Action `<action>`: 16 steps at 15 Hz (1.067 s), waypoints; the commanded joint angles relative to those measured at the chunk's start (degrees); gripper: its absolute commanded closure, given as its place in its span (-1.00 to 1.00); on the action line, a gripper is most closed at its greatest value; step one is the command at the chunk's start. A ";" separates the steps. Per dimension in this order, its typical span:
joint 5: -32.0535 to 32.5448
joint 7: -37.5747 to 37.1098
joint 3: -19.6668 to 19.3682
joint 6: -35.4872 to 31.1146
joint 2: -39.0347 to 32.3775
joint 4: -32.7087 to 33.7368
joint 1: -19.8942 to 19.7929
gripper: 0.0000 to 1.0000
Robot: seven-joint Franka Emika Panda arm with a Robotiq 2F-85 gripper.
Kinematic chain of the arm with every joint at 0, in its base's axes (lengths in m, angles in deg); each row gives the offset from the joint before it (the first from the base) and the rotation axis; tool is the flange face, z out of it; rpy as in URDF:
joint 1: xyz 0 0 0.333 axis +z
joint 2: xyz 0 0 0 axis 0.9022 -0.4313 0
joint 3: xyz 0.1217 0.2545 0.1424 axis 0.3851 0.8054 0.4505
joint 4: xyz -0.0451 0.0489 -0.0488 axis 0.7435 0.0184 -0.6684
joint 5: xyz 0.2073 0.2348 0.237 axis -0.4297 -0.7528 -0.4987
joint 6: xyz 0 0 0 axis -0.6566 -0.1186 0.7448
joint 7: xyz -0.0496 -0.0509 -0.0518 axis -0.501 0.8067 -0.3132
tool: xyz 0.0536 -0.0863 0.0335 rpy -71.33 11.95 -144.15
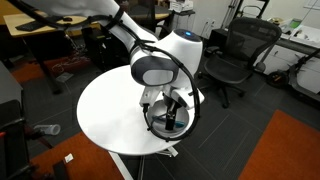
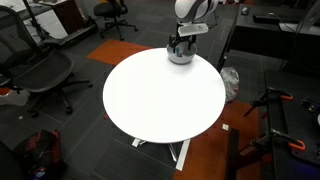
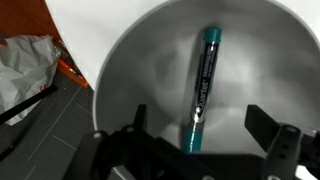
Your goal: Remove the marker from the mug cup and place it on the table
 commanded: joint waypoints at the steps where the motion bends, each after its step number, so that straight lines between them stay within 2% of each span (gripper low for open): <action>1: 1.33 -2.87 -0.82 2.69 -2.57 4.02 0.14 -1.00; 2: 1.36 -2.77 -0.87 2.95 -2.99 4.53 0.08 -0.96; 3: 1.56 -2.82 -1.05 3.18 -3.39 4.93 0.19 -0.47; 4: 1.63 -2.90 -1.17 3.23 -3.73 5.29 0.23 -0.47; 5: 1.62 -2.90 -1.20 3.36 -4.04 5.68 0.20 -0.34; 13: 1.54 -2.62 -1.15 4.25 -4.64 6.78 0.09 0.87; 14: 1.54 -2.50 -1.13 4.43 -4.19 6.46 0.13 0.99; 16: 1.56 -2.27 -1.11 4.70 -2.78 5.40 0.30 0.91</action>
